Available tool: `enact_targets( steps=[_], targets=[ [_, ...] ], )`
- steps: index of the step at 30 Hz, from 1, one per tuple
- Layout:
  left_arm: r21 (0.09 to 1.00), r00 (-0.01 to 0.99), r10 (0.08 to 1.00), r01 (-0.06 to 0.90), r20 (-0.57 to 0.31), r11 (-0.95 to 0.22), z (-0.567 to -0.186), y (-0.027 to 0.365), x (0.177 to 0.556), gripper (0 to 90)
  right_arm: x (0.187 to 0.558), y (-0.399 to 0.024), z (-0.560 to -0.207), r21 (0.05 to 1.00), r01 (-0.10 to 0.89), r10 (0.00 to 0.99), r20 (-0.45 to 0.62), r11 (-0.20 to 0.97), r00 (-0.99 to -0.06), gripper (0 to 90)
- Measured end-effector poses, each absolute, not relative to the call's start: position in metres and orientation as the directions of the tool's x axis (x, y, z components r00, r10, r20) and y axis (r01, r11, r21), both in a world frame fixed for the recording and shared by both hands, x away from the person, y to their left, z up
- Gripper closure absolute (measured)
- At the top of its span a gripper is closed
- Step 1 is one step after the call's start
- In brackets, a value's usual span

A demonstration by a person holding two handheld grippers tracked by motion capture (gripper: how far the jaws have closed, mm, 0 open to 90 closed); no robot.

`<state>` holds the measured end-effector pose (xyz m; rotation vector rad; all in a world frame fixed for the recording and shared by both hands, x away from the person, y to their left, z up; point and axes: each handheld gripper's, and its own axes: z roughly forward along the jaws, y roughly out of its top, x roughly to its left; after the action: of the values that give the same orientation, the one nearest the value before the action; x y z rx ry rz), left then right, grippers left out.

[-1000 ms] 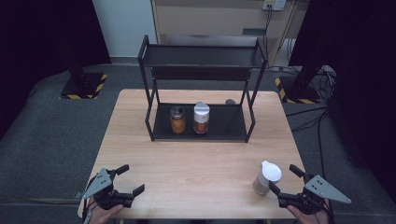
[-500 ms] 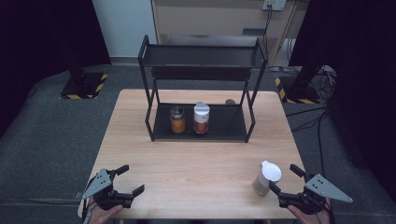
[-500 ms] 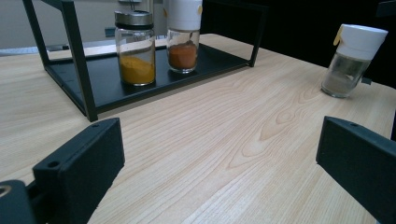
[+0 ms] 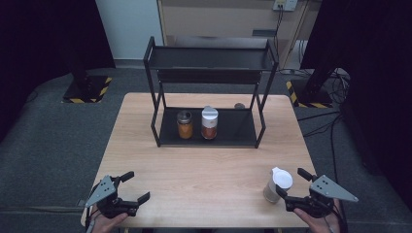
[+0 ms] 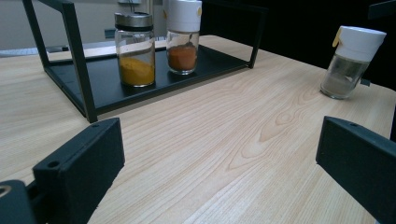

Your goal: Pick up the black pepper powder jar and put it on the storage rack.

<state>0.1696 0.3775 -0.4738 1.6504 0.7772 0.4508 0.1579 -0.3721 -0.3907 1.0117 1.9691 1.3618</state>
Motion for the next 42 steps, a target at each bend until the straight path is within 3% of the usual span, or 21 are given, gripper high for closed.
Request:
enact_targets(
  steps=[15, 23, 26, 42],
  targets=[
    [0.966, 0.702, 0.703, 0.244, -0.115, -0.086, -0.473, 0.376, 0.169, 0.4, 0.177, -0.364, -0.399, 0.904, 0.350, 0.813, 0.004, 0.246, -0.582, 12.5],
    [0.966, 0.701, 0.704, 0.244, -0.114, -0.087, -0.472, 0.376, 0.169, 0.4, 0.184, -0.362, -0.403, 0.892, 0.370, 0.813, 0.004, 0.261, -0.582, 22.2],
    [0.965, 0.702, 0.703, 0.244, -0.111, -0.091, -0.472, 0.376, 0.169, 0.4, 0.186, -0.364, -0.405, 0.889, 0.378, 0.810, 0.013, 0.259, -0.586, 30.4],
    [0.965, 0.701, 0.704, 0.246, -0.114, -0.088, -0.472, 0.376, 0.169, 0.4, 0.184, -0.357, -0.398, 0.882, 0.382, 0.819, -0.009, 0.278, -0.574, 31.1]
  ],
)
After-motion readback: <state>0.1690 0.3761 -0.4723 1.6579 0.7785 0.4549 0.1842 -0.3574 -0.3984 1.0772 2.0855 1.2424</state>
